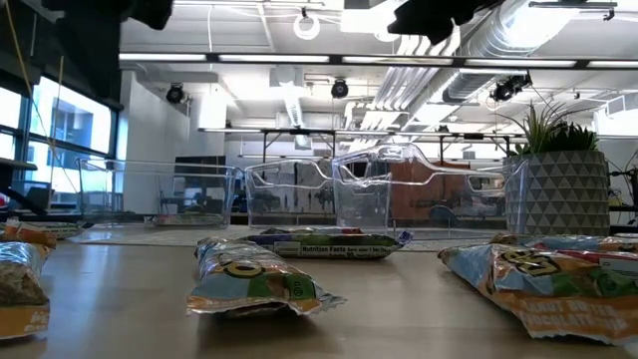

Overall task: Pick and place Granola Bars by type
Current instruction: Put the red granola bar into the left transparent bin

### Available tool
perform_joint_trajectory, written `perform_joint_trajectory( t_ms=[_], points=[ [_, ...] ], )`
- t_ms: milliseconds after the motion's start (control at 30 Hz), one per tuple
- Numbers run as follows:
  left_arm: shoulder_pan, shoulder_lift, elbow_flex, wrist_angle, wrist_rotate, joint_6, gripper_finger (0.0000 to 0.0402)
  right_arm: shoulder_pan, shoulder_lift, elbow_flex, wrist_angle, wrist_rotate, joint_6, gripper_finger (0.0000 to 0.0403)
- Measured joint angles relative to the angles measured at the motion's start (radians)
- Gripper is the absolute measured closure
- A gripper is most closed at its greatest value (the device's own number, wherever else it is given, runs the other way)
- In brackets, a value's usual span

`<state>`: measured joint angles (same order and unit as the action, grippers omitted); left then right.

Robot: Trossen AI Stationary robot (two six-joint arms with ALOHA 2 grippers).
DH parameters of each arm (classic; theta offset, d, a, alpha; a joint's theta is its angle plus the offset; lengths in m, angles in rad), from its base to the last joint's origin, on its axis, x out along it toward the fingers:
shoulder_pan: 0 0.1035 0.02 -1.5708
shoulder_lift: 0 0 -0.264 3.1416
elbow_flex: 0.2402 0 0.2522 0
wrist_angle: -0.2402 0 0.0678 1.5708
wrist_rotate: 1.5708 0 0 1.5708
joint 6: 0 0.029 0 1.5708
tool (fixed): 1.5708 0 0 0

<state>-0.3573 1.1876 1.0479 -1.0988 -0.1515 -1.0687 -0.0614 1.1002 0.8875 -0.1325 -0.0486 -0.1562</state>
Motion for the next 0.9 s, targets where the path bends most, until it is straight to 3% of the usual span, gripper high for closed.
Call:
perform_joint_trajectory(
  t_ms=[167, 267, 400, 600, 800, 900],
  points=[
    [-0.114, 0.021, -0.095, 0.224, 0.007, 0.001, 0.0183, 0.072, 0.107, 0.000, 0.123, 0.042, 0.000, 0.0234],
    [-0.151, 0.049, -0.130, 0.296, 0.067, 0.003, 0.0183, 0.105, 0.164, 0.000, 0.204, 0.068, -0.005, 0.0234],
    [-0.181, 0.097, -0.144, 0.278, 0.168, 0.000, 0.0183, 0.125, 0.211, 0.000, 0.249, 0.070, -0.005, 0.0234],
    [-0.213, 0.162, -0.143, 0.277, 0.193, -0.032, 0.0184, 0.129, 0.254, 0.000, 0.278, 0.070, -0.002, 0.0234],
    [-0.241, 0.212, -0.143, 0.286, 0.257, 0.188, 0.0183, 0.129, 0.262, 0.000, 0.278, 0.071, -0.002, 0.0234],
    [-0.249, 0.238, -0.143, 0.298, 0.250, 0.208, 0.0183, 0.129, 0.262, 0.000, 0.280, 0.072, -0.001, 0.0234]
  ],
)
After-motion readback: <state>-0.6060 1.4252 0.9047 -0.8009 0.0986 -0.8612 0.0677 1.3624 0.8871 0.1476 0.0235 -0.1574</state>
